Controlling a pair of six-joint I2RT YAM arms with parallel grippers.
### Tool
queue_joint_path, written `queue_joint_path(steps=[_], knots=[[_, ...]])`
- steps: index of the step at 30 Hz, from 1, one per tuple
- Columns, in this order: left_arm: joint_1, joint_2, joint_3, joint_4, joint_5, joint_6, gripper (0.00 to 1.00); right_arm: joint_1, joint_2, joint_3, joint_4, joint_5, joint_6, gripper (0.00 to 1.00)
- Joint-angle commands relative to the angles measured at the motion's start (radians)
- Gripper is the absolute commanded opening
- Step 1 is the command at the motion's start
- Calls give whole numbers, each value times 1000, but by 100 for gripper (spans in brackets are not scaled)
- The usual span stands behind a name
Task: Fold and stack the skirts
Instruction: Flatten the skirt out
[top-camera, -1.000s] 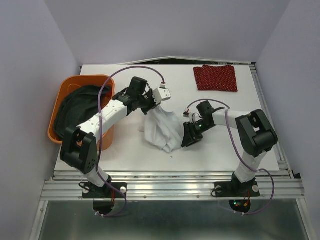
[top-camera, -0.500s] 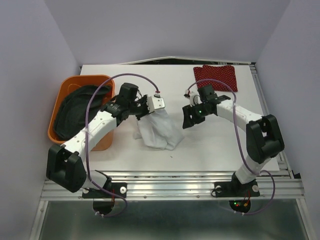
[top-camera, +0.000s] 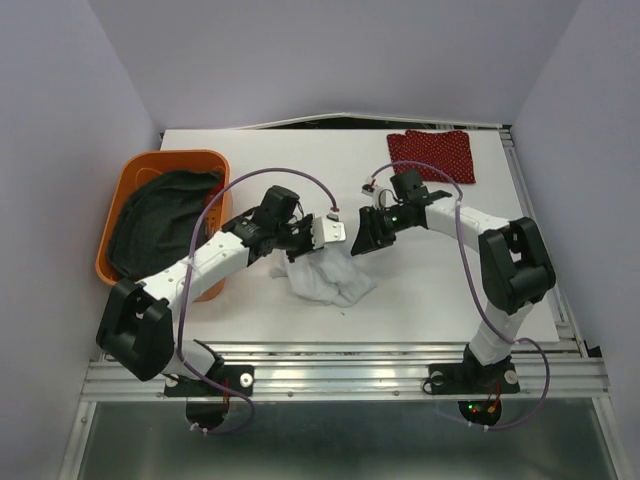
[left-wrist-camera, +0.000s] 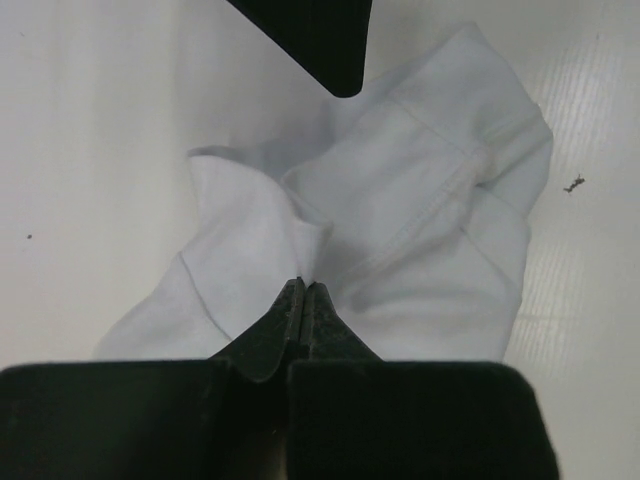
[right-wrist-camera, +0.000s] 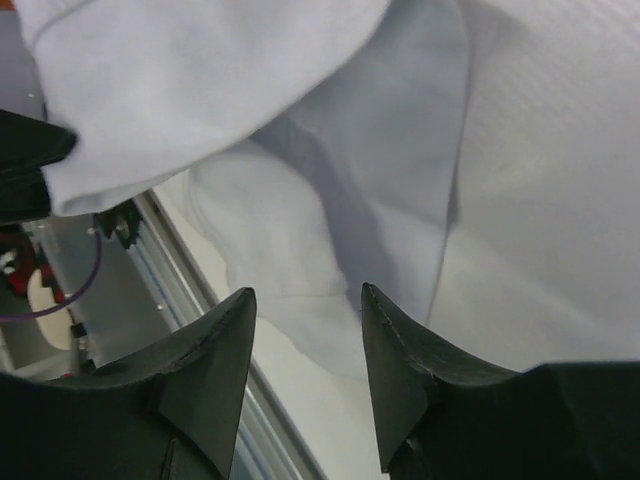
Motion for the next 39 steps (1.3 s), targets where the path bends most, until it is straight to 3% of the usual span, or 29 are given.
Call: queue_joint_path(steps=[1, 4, 8, 12, 16, 22, 28, 31, 34, 39], knots=[[-6, -4, -43, 45, 39, -44, 0, 9, -63, -75, 90, -128, 134, 53], [-7, -7, -50, 41, 57, -49, 0, 18, -60, -120, 109, -144, 139, 63], [-35, -4, -51, 10, 79, -28, 0, 18, -39, -144, 133, -78, 85, 69], [-61, -1, -76, 2, 80, -26, 0, 18, -19, -146, 200, -78, 105, 68], [-67, 11, -74, 10, 74, -47, 0, 38, -16, -149, 242, -109, 127, 63], [-46, 33, -42, 41, 94, -138, 0, 88, 4, -213, 294, -149, 134, 45], [-20, 33, -50, 39, 125, -196, 0, 88, -7, -261, 311, -124, 138, 45], [-18, 27, -57, 33, 115, -187, 0, 88, -19, -272, 317, -112, 142, 48], [-18, 13, -60, 27, 123, -176, 0, 88, -45, -276, 314, -86, 138, 65], [-18, 10, -74, 15, 143, -164, 0, 88, -83, -264, 332, -29, 145, 72]])
